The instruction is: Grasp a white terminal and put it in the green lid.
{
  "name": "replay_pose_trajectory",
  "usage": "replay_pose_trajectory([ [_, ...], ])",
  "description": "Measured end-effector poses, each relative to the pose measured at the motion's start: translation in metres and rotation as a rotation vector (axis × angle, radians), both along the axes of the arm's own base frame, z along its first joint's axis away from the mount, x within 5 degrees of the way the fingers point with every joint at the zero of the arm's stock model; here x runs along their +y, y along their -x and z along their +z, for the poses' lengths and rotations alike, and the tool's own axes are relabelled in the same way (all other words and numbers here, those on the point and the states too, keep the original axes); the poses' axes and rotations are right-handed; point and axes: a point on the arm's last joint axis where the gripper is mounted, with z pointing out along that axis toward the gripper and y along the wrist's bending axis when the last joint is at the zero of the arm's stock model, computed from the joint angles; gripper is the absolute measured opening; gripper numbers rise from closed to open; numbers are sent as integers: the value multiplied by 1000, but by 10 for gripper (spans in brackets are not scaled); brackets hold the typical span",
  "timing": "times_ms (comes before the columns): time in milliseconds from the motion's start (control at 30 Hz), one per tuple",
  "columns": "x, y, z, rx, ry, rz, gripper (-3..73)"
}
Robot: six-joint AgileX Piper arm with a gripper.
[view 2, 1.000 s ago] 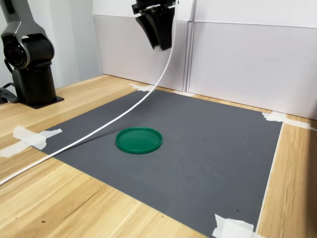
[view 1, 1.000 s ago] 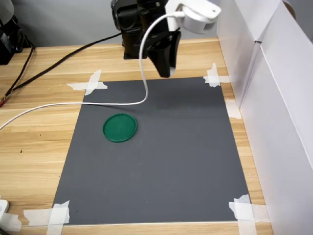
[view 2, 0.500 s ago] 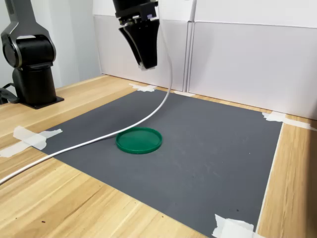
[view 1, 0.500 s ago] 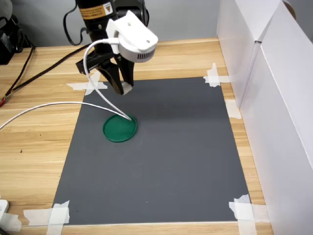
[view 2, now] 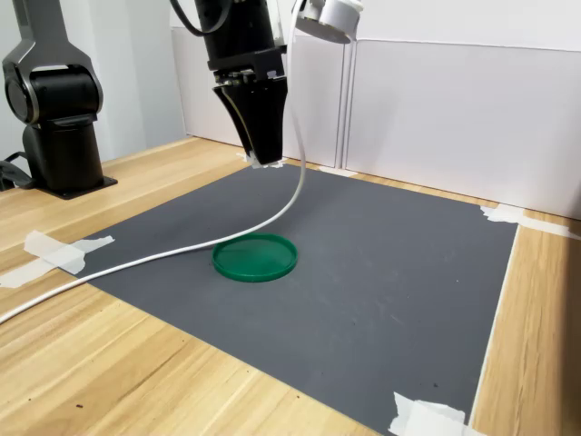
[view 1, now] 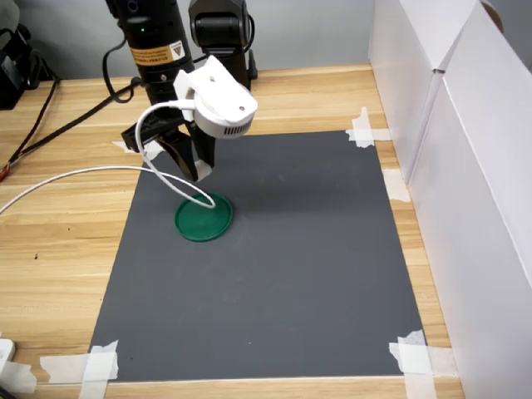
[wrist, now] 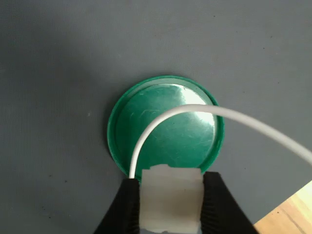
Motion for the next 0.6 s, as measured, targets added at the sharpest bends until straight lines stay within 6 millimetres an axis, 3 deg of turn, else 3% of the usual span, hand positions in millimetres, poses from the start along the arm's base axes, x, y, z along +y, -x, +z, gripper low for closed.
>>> replay_pose_trajectory([
  [300,-2,-11,-31,38,27,15,295],
  [600,-6,-9,-59,58,72,28,295],
])
